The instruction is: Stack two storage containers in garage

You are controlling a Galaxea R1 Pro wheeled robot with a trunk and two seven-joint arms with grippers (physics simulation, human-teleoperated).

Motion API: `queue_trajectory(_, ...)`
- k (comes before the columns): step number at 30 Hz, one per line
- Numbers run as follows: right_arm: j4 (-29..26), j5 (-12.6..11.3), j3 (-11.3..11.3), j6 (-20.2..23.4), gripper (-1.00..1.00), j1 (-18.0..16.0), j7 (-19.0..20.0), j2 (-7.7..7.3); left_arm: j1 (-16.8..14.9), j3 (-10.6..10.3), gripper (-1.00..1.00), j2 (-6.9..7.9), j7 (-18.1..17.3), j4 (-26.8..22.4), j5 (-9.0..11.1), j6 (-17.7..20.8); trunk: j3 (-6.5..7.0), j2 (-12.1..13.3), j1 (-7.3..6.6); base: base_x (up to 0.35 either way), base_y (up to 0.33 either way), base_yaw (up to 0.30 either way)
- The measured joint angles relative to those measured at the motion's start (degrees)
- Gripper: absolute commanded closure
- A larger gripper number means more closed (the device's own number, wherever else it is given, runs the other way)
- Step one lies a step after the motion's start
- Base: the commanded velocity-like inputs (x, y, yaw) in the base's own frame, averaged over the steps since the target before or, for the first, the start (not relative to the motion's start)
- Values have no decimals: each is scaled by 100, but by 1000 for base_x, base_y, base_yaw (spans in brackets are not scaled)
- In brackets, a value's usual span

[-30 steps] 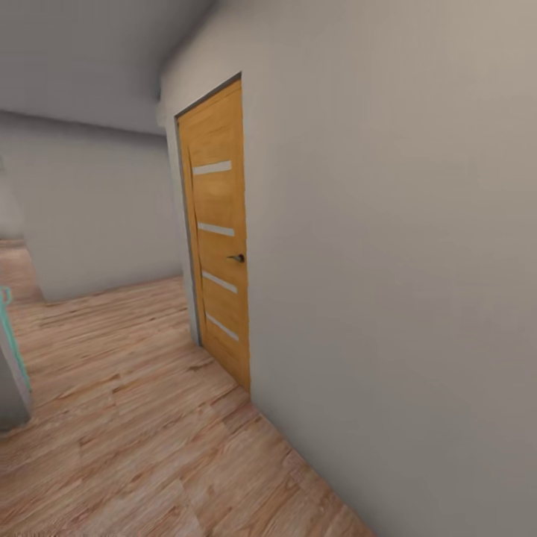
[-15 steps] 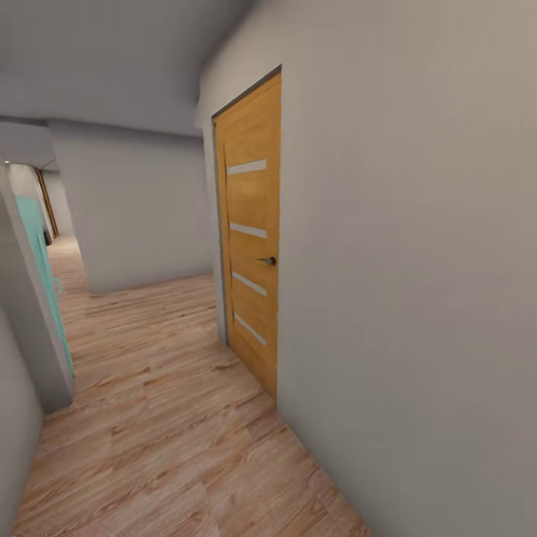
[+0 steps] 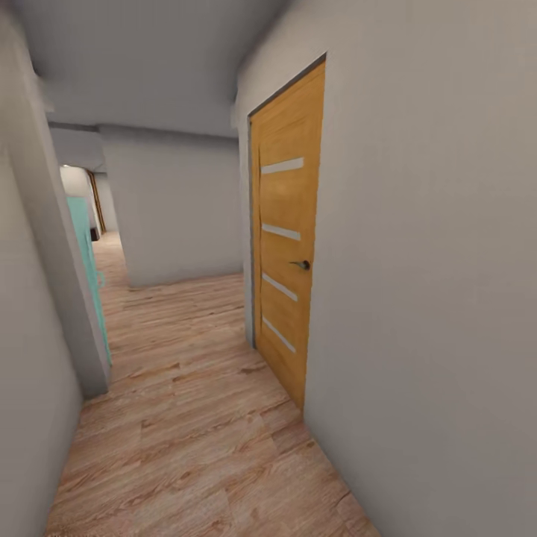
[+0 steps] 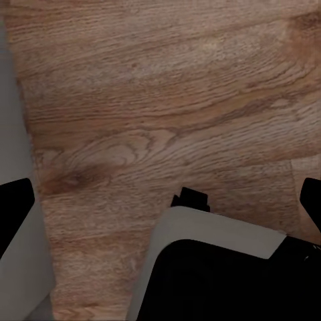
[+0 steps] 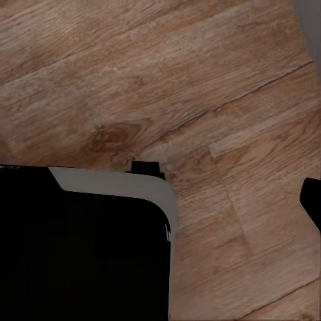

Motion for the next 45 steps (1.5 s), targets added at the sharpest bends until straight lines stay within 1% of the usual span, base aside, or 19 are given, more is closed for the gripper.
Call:
queue_trajectory(15,0,-1,-3,0,-100,0,0,0,-1,0,-100,0,0,-1,0,0,0,0,0,194,0,271)
queue_trajectory(22,-2,0,-3,-1,-100,0,0,0,-1,0,-100,0,-1,1,2,3,0,-1,1,196,-90,243)
queue_trajectory(45,-2,1,-15,0,-100,1,12,-10,-2,0,-100,8,-9,2,1,44,0,-2,0,304,-13,14)
